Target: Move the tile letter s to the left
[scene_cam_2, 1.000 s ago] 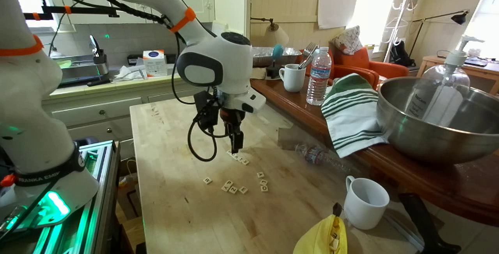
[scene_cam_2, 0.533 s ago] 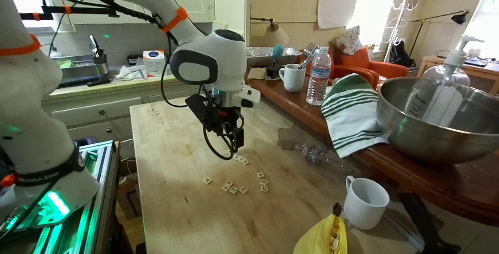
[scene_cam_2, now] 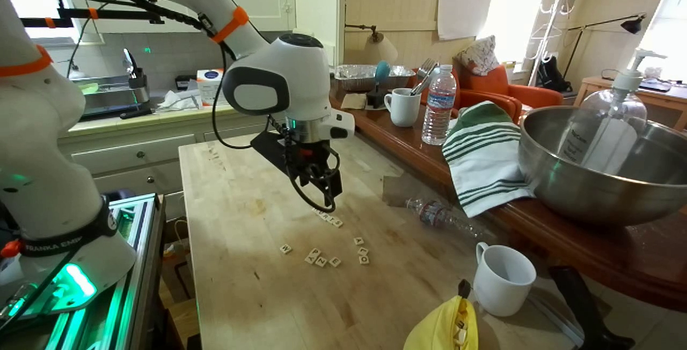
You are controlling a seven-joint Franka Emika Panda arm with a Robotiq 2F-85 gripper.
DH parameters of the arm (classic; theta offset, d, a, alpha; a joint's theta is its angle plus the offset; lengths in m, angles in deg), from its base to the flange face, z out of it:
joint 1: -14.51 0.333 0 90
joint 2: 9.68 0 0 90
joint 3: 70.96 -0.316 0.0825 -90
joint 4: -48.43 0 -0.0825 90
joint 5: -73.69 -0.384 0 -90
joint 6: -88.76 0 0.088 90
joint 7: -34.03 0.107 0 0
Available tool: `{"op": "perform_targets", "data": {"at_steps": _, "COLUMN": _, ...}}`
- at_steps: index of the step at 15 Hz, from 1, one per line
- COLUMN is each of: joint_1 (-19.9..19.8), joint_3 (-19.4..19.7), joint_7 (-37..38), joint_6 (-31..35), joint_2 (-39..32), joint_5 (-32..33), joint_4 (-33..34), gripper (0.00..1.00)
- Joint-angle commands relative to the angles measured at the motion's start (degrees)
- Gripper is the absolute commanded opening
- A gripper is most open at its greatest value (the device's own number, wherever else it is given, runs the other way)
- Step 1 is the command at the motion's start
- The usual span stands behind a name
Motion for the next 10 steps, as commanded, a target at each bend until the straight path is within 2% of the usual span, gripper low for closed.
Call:
{"op": "perform_targets", "data": {"at_steps": 1, "joint_1": 1.30, "joint_3": 1.23, "joint_7": -4.24, "joint_6": 2.92, "joint_2": 2.58, "joint_5": -2.60, "joint_4": -2.95, "gripper": 1.00}}
{"op": "perform_targets", "data": {"at_steps": 10, "joint_1": 1.73, "joint_3": 1.88, "joint_7": -3.50, "joint_6": 1.42, "joint_2": 1.79, "joint_5": -1.87, "joint_4": -1.44, "gripper": 1.00}}
